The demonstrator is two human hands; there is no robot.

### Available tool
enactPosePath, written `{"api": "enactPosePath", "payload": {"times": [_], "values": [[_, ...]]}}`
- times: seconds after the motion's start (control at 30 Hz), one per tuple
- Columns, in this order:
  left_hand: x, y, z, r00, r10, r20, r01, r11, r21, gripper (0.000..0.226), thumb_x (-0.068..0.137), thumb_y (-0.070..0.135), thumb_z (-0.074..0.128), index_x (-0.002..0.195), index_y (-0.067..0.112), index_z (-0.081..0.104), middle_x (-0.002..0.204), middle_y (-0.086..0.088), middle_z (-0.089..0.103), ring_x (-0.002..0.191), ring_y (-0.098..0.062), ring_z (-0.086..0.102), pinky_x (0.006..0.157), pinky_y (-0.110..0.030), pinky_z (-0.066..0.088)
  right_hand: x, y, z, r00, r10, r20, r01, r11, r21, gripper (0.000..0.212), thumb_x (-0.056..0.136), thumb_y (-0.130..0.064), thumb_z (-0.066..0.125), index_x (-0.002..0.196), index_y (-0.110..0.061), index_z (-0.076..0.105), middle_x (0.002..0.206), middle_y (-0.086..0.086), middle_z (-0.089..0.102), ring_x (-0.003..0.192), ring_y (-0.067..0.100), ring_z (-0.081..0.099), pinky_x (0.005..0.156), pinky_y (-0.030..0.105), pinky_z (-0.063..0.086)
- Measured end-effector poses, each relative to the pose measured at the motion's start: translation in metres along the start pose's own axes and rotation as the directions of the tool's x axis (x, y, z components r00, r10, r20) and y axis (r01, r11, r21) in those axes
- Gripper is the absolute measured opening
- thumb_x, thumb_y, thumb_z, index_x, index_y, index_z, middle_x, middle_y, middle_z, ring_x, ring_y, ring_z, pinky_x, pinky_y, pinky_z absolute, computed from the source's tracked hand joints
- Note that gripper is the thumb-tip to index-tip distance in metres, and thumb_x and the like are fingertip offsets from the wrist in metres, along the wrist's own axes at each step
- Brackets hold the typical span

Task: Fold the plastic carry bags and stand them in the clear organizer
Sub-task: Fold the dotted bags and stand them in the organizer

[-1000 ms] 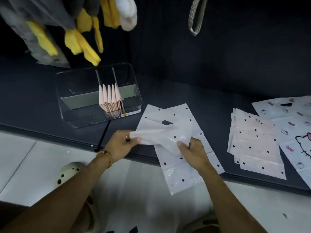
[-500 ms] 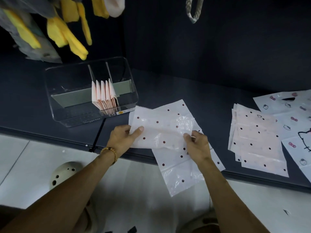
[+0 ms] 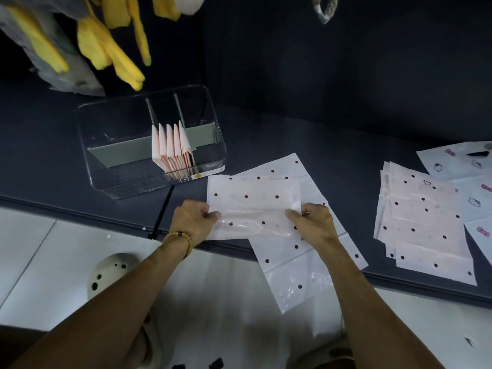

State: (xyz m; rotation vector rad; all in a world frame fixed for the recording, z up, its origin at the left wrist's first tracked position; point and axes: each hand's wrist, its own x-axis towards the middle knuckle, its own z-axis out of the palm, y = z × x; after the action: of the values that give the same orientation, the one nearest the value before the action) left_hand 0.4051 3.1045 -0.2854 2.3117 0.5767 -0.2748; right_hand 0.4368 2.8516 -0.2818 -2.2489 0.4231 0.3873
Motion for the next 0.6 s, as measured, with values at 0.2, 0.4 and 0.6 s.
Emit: {"api": "enactPosePath", "payload": {"times": [0.2,0.4,0.6], "values": [[0.000,-0.001,-0.002,0.999,-0.031,-0.013,0.031,0.999,0.037,0.034,0.083,0.032,0.069,0.058,0.011,0.057,0.066,-0.008,0.062,0.069,-0.024,0.057,0.064,-0.027,0.043,0.007,-0.003,0.000,0.998,-0.061,0.021,0.064,0.983,-0.171,0.020,0.095,-0.028,0.055,0.086,-0.011,0.062,0.073,-0.003,0.060,0.070,0.015,0.059,0.060,0.025,0.046],[0.000,0.001,-0.003,0.998,-0.041,-0.043,0.046,0.992,0.121,0.041,0.084,0.035,0.068,0.054,0.017,0.047,0.062,-0.002,0.053,0.066,-0.021,0.052,0.061,-0.026,0.038,0.011,-0.007,0.006,0.998,-0.060,-0.019,0.053,0.963,-0.265,0.025,0.096,-0.029,0.054,0.101,-0.007,0.064,0.094,0.006,0.067,0.087,0.022,0.060,0.071,0.026,0.042],[0.004,0.004,-0.003,0.998,-0.042,-0.047,0.048,0.990,0.135,0.034,0.083,0.036,0.070,0.060,0.018,0.053,0.065,-0.004,0.057,0.067,-0.021,0.056,0.063,-0.027,0.044,0.016,-0.008,0.008,0.999,-0.034,-0.032,0.023,0.959,-0.284,0.028,0.095,-0.031,0.055,0.092,-0.006,0.068,0.089,0.008,0.070,0.075,0.020,0.056,0.067,0.025,0.042]]}}
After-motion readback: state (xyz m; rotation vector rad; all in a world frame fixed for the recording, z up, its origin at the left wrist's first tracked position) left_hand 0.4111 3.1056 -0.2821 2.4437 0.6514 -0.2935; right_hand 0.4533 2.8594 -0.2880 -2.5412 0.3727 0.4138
